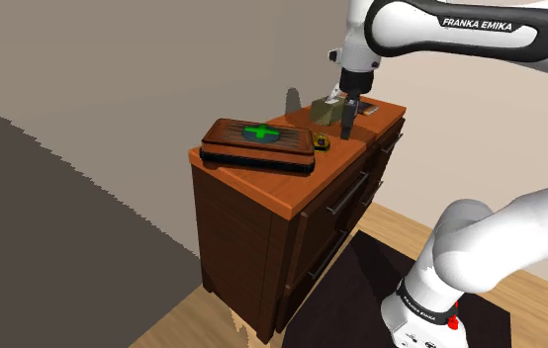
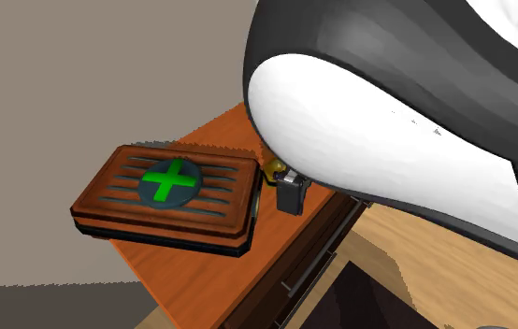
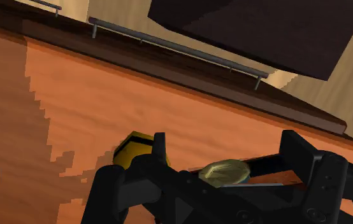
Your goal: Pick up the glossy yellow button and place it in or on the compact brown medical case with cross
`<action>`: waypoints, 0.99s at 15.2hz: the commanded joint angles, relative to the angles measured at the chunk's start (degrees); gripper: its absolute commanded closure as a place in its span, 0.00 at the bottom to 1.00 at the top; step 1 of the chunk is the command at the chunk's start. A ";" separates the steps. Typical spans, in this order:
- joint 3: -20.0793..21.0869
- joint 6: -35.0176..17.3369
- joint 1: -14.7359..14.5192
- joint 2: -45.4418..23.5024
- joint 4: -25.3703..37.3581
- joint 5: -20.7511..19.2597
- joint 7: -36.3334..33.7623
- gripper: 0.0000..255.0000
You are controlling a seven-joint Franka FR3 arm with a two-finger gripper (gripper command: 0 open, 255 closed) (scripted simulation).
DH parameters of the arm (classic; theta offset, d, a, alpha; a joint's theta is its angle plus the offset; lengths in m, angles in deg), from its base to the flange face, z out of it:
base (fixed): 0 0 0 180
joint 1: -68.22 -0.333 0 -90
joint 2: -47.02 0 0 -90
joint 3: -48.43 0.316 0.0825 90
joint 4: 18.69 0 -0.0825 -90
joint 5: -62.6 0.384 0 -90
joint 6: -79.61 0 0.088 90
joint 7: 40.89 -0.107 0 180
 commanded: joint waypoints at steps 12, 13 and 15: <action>-7.95 -8.27 -1.53 -22.70 11.24 -0.30 19.08 0.00; -8.02 -9.04 -1.48 -22.62 10.40 -0.35 19.05 0.00; -8.16 -10.56 -1.39 -22.48 8.75 -0.47 18.99 0.00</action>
